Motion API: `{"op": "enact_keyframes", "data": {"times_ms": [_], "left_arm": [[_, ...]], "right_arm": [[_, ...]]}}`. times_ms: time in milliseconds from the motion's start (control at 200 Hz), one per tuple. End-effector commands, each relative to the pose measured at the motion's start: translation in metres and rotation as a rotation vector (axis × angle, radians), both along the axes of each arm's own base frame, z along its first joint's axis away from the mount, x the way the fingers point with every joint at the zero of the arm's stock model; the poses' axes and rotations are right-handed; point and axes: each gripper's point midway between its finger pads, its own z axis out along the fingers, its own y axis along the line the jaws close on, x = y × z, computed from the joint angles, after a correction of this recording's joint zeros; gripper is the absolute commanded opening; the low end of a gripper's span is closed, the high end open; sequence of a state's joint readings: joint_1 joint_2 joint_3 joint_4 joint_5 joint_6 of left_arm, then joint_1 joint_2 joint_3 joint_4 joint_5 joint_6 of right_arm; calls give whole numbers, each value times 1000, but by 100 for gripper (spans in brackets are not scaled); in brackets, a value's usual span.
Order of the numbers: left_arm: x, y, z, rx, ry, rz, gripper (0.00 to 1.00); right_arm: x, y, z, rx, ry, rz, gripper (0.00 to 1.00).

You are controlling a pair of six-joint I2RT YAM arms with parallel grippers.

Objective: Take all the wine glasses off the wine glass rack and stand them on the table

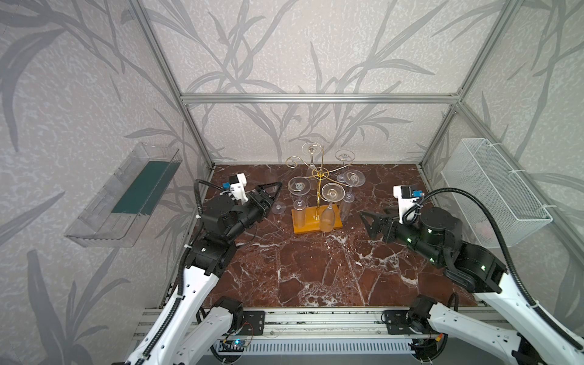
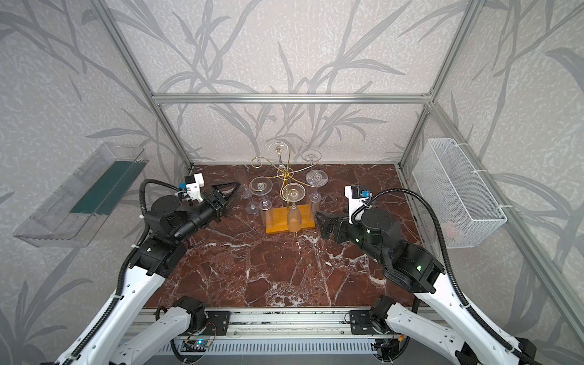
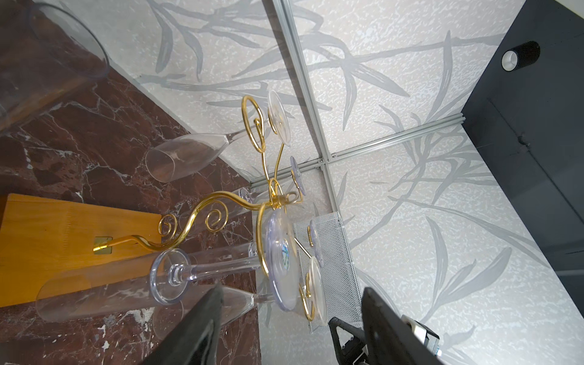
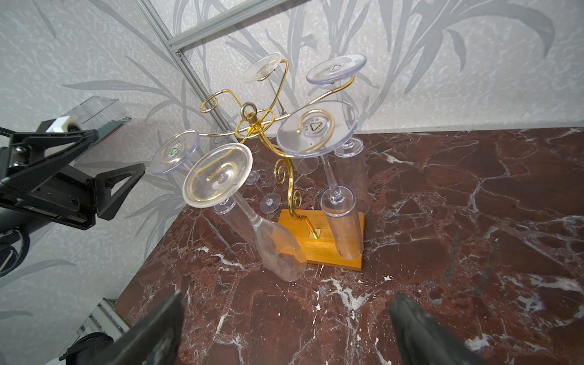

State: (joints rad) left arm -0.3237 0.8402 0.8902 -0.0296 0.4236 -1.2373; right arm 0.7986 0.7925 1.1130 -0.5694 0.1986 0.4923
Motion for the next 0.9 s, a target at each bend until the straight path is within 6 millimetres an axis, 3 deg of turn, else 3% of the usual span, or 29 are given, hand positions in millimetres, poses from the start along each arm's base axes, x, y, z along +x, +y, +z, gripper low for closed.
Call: {"op": "enact_keyframes", "data": {"times_ms": [0, 375, 620, 785, 894], "left_arm": [[-2, -16, 8, -69, 2, -59, 68], [1, -57, 3, -85, 7, -149, 55], [4, -47, -18, -71, 65, -76, 42], [6, -50, -19, -84, 69, -84, 39], [7, -50, -19, -87, 71, -84, 31]], "right_arm": [[-4, -1, 0, 35, 18, 2, 99], [-7, -5, -7, 35, 32, -7, 99], [-10, -10, -13, 62, 40, -25, 99], [-12, -15, -16, 70, 44, -39, 99], [-12, -15, -18, 72, 49, -42, 99]]}}
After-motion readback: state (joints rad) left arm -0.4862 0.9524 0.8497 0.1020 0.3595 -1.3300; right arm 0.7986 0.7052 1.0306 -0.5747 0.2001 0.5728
